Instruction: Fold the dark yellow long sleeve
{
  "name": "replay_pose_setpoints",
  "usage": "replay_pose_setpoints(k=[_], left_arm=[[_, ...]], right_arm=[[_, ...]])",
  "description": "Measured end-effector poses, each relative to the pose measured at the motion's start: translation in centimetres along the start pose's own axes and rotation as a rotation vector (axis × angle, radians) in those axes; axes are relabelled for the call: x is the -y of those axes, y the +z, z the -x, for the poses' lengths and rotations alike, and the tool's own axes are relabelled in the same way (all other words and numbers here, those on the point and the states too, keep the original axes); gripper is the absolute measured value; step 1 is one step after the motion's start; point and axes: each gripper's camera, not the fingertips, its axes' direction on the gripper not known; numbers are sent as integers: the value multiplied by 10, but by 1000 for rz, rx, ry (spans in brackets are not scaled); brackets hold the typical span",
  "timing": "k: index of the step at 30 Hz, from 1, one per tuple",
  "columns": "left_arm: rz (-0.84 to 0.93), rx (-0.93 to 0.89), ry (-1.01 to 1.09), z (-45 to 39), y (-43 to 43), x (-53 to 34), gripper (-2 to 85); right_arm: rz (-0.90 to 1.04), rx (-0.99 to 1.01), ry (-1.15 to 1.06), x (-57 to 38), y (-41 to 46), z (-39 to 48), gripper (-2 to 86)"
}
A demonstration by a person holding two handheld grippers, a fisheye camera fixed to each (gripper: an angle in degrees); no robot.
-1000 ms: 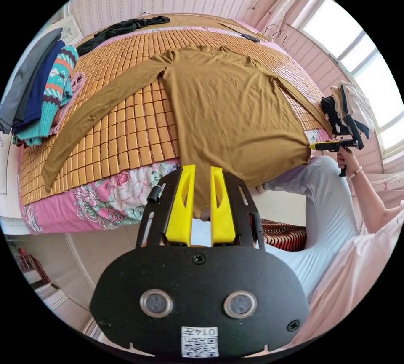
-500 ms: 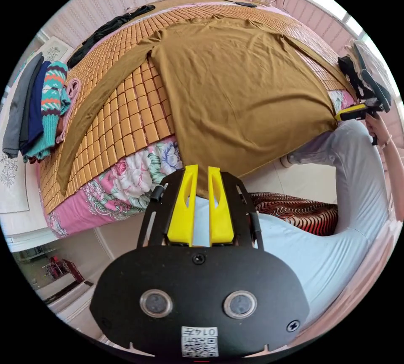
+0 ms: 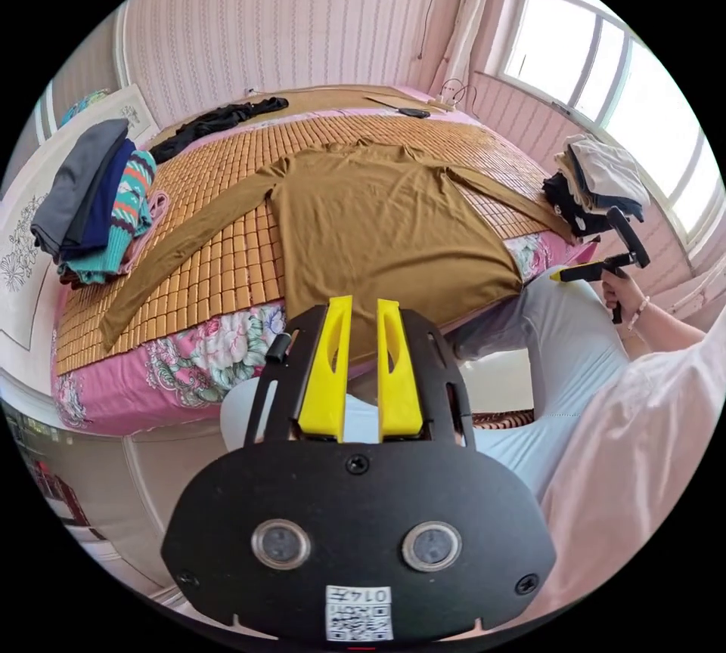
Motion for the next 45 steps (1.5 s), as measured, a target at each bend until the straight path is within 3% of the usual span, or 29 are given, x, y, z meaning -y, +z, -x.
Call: replay_pose_setpoints(k=[11, 18, 24, 29, 36, 40, 45], left_arm=[[17, -121, 273, -83, 78, 113, 69], [119, -297, 475, -178, 177, 211, 72], [108, -303, 581, -243, 239, 293, 75], [149, -214, 635, -279, 295, 346, 83], [252, -122, 661, -300, 365, 368, 81], [218, -241, 617, -288, 369, 367, 10], [175, -295, 488, -256, 349, 371, -7]], right_arm=[[-367, 157, 271, -28, -68, -90, 85], [-643, -92, 529, -50, -113, -160, 108], [-630, -131, 648, -46, -107, -200, 136], [-557, -63, 652, -42, -94, -210, 104], [-600, -6, 556, -58, -97, -194, 29], [-637, 40, 438, -68, -102, -163, 20], [-738, 129, 273, -76, -116, -117, 16]])
